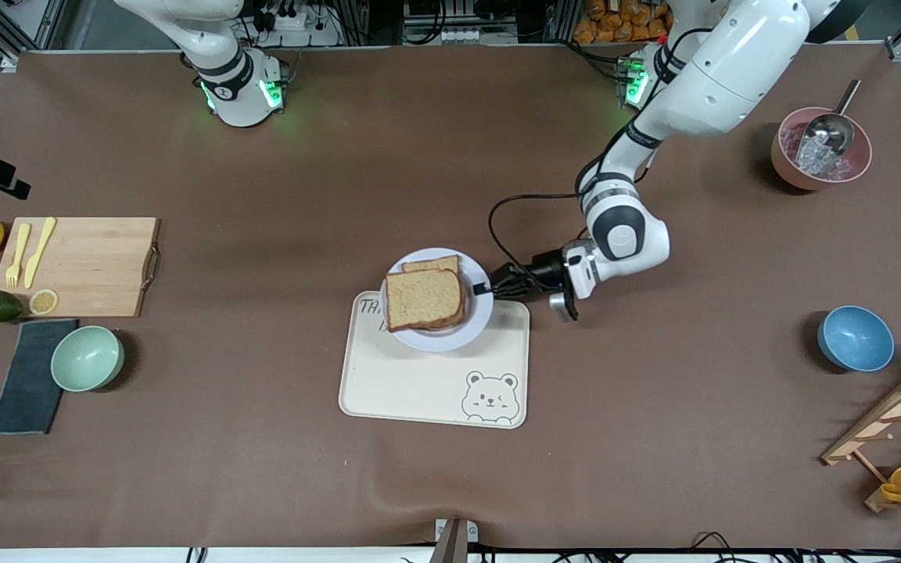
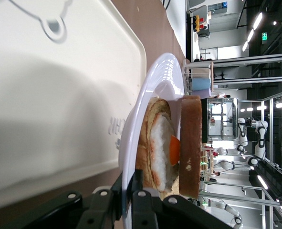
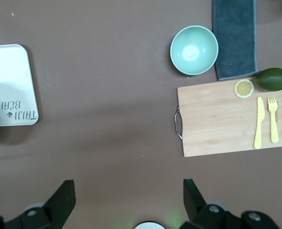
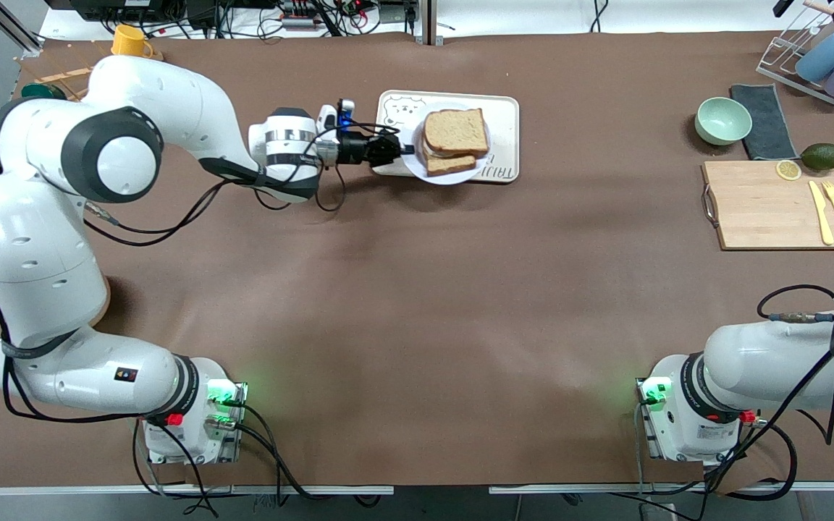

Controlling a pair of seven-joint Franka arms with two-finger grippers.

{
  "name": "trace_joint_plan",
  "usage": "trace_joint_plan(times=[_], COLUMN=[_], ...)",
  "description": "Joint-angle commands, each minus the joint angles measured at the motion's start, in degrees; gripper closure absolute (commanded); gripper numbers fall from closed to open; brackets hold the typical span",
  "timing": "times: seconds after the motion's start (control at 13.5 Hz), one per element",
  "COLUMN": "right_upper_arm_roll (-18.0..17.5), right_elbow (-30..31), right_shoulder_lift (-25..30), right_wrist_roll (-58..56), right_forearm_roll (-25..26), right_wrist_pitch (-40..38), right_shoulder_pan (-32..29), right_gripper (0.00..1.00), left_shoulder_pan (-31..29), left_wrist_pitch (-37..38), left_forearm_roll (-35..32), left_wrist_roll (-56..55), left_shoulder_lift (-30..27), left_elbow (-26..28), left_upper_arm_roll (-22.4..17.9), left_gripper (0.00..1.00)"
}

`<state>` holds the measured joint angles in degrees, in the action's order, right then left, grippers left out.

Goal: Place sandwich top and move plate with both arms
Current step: 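Slide the white plate with the left gripper onto the bear tray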

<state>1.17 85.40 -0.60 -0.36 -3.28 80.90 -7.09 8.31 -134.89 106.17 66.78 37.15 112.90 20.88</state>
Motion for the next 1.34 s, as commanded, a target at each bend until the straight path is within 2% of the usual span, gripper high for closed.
trace_joint_plan(times=[0.0, 0.45, 0.67, 0.82, 1.26], right_upper_arm_roll=[-0.1, -0.1, -0.1, -0.1, -0.1], right_elbow=[0.0, 0.0, 0.1, 0.0, 0.0], right_shoulder_lift=[0.2, -0.4, -0.5, -0.5, -0.5], right_wrist_roll=[0.6, 0.7, 0.7, 0.7, 0.7], right_forearm_roll=[-0.8, -0.3, -0.4, -0.2, 0.0], right_wrist_pitch=[-0.5, 1.4, 3.1, 3.1, 3.2], right_shoulder_pan=[0.7, 0.9, 1.0, 1.0, 1.1], right_gripper=[0.00, 0.00, 0.00, 0.00, 0.00], left_shoulder_pan=[-3.3, -3.6, -3.4, -3.0, -1.5], left_wrist_pitch=[1.0, 1.0, 1.0, 1.0, 1.0], left_forearm_roll=[-4.9, -10.6, -18.9, -21.9, -22.9], left_wrist_roll=[-2.0, -12.0, -20.1, -25.0, -26.1], left_shoulder_lift=[-0.7, 4.7, 7.0, 8.5, 14.3], left_elbow=[0.0, -9.4, -14.4, -17.3, -22.4], left_upper_arm_roll=[0.4, 0.1, -0.7, -0.7, -0.7], left_gripper=[1.00, 1.00, 1.00, 1.00, 1.00])
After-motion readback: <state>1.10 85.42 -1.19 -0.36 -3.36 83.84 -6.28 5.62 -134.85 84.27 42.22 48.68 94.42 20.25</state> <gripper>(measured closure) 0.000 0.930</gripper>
